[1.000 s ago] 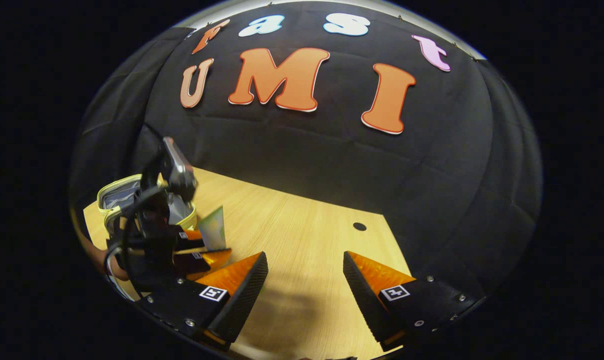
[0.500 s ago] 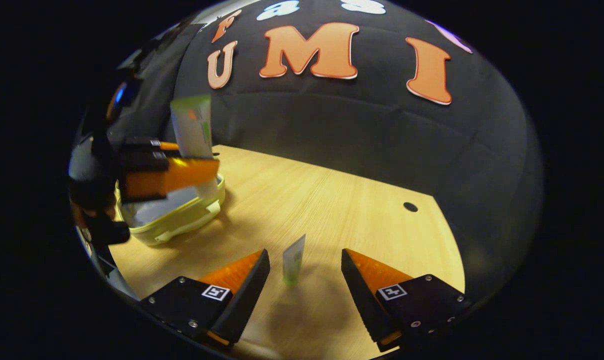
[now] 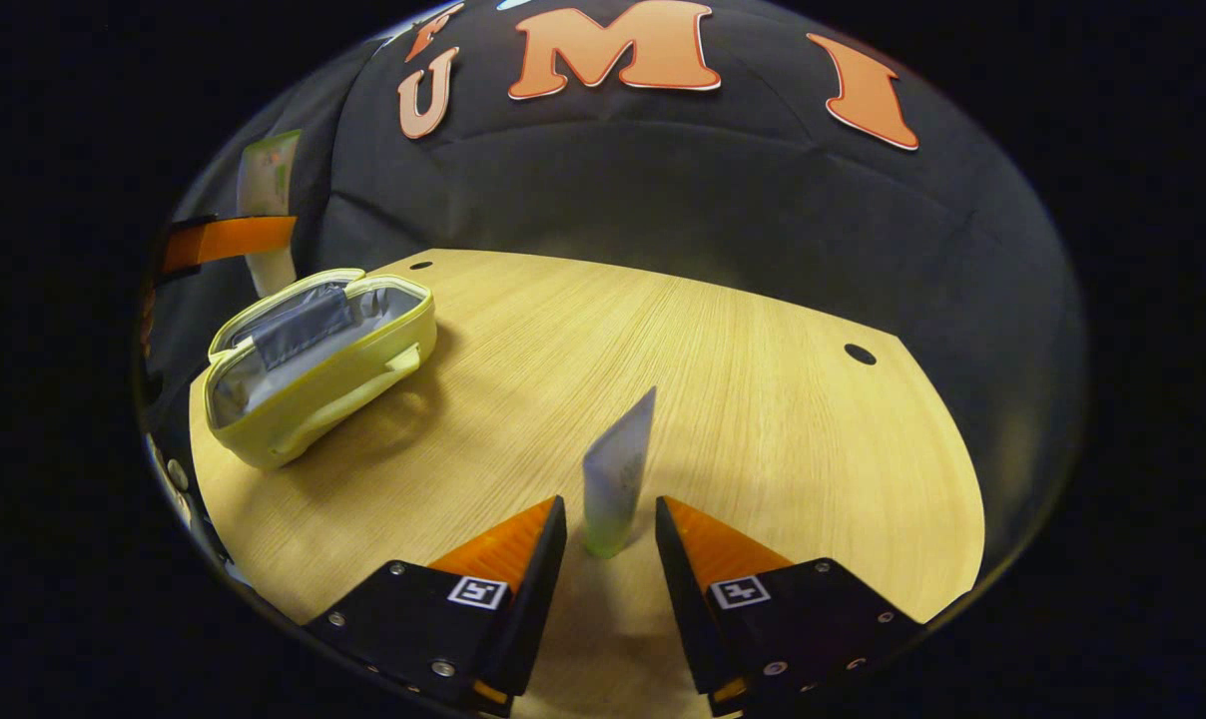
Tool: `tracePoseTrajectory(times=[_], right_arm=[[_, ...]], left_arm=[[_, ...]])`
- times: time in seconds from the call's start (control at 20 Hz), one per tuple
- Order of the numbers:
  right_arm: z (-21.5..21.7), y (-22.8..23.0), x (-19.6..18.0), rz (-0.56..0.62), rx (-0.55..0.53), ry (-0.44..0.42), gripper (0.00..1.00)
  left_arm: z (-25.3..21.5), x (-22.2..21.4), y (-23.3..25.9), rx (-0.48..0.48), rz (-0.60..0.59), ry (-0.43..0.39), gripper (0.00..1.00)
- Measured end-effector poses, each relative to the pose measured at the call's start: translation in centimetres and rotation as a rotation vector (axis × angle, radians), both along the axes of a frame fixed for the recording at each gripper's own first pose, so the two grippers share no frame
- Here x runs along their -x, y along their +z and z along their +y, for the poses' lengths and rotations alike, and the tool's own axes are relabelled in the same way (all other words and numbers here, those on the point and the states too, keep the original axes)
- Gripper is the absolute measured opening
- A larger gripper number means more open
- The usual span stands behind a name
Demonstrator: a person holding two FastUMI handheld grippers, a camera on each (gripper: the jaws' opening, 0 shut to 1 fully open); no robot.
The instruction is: First open the suitcase, pack the skin care products into it, and then close the suitcase.
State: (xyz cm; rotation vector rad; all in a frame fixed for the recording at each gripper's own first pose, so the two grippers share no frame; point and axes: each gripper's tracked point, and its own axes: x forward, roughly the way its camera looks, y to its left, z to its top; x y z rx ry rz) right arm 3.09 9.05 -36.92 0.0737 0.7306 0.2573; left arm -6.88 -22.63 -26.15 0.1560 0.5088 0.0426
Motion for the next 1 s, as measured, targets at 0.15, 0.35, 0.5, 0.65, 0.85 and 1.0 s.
tracePoseTrajectory(times=[0.15,0.35,0.5,0.65,0.85,1.0], right_arm=[[0.2,0.3,-0.3,0.015,-0.006,-0.031,0.35],[0.7,1.8,0.0,0.013,-0.009,-0.067,0.32],[2.0,4.7,-0.3,-0.018,-0.021,-0.076,0.32],[4.0,8.0,-0.8,-0.069,-0.032,-0.081,0.31],[7.6,11.1,-1.1,-0.097,-0.040,-0.054,0.31],[10.9,12.9,-1.0,-0.100,-0.068,-0.040,0.31]], left_arm=[[2.8,0.8,-0.2,-0.006,0.020,0.012,0.40],[5.6,0.9,-0.4,-0.011,0.036,-0.005,0.40],[7.2,1.1,-1.5,0.010,0.068,-0.032,0.40],[8.3,1.3,-3.0,0.024,0.118,-0.069,0.40],[9.9,1.3,-5.2,0.046,0.191,-0.120,0.40],[11.1,1.8,-7.0,0.072,0.262,-0.154,0.40]])
